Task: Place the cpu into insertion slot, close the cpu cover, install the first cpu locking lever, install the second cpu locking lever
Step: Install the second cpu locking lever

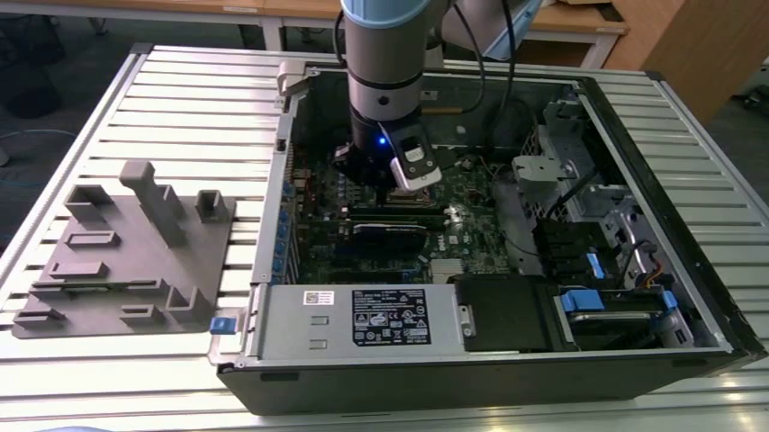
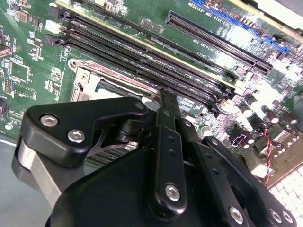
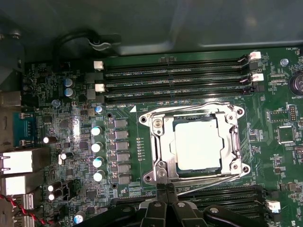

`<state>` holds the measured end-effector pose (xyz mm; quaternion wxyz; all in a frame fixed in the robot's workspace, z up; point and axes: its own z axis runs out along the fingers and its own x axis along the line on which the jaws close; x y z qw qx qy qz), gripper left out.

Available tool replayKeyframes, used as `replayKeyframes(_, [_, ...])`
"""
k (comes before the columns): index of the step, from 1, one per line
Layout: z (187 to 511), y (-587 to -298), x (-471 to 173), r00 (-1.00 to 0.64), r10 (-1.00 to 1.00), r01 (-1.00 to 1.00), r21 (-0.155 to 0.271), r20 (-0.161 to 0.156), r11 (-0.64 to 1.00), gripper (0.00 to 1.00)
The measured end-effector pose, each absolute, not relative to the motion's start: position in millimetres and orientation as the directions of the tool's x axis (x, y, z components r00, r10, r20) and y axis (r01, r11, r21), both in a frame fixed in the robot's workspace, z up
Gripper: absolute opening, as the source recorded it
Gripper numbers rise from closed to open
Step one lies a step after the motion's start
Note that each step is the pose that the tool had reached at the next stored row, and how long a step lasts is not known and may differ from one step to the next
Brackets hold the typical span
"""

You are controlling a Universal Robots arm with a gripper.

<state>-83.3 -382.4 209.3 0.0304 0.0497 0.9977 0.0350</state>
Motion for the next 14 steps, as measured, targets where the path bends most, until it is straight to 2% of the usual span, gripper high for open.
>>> replayKeyframes(14, [209.4,-383.9,-83.5,-0.993,0.102,0.097,0.082,-0.056,0.992,0.11])
